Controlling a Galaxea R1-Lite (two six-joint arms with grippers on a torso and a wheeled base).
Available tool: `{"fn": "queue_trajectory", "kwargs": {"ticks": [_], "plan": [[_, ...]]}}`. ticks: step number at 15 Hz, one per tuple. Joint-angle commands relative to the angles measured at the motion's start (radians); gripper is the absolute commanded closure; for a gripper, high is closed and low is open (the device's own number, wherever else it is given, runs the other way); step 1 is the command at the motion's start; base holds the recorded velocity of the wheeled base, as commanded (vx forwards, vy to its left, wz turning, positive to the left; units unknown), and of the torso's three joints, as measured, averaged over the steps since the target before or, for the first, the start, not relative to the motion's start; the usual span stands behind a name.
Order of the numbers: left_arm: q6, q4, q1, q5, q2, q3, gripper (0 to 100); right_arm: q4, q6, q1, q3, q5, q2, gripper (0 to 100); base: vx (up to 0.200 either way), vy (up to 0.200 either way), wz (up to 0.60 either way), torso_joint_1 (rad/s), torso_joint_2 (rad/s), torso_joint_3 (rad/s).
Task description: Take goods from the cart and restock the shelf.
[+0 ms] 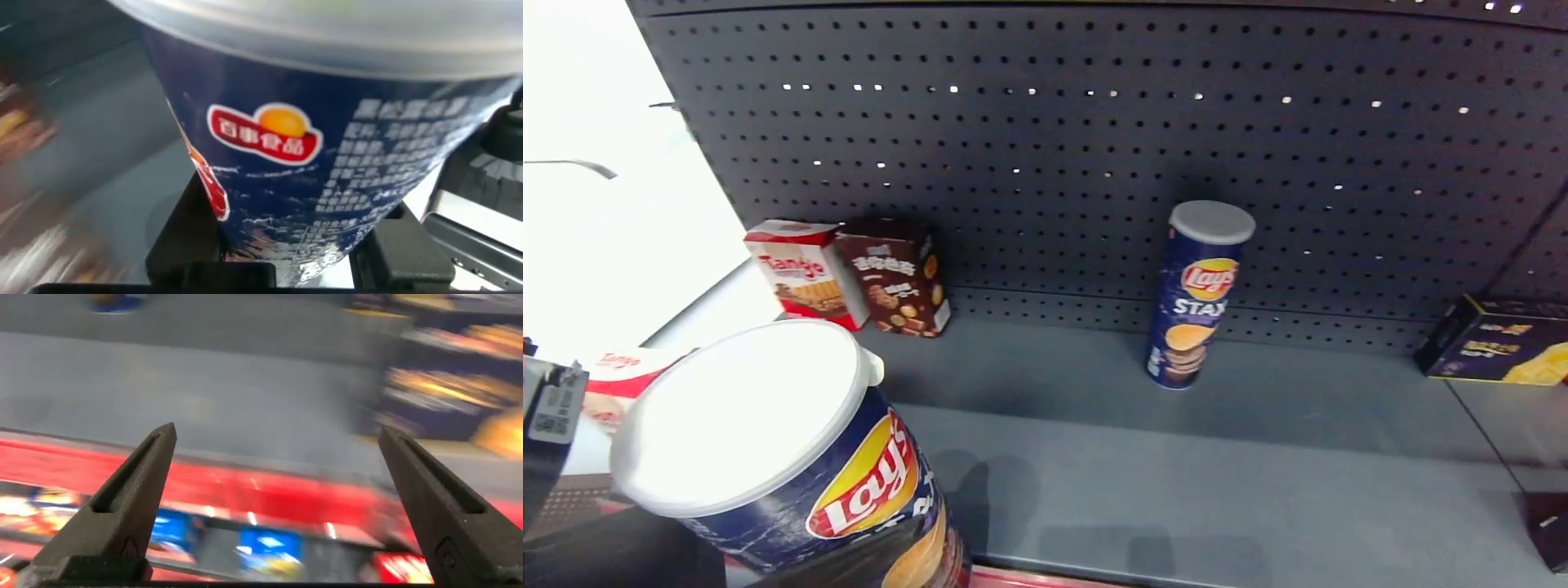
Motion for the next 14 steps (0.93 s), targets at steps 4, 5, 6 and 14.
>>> {"fn": "queue_trajectory", "kwargs": {"ticks": [4,5,6,14], "plan": [[-0.030,0.002,0.008,0.002,-0.011,0.006,100,0.000,0.000,0.000,0.000,-0.001,0.001,0,0.000,0.000,-0.15,0.002,0.00,-0.001],[-0.040,0.002,0.009,0.003,-0.019,0.009,100,0.000,0.000,0.001,0.000,0.000,0.001,0,0.000,0.000,0.00,0.000,0.00,0.000],[-0.044,0.002,0.009,0.003,-0.031,0.015,100,0.000,0.000,0.001,0.000,0.000,0.001,0,0.000,0.000,0.00,0.000,0.00,0.000],[-0.063,0.002,0.014,0.008,-0.054,0.043,100,0.000,-0.002,0.000,0.000,0.005,0.001,0,0.000,0.000,0.07,0.001,0.00,0.001]]}}
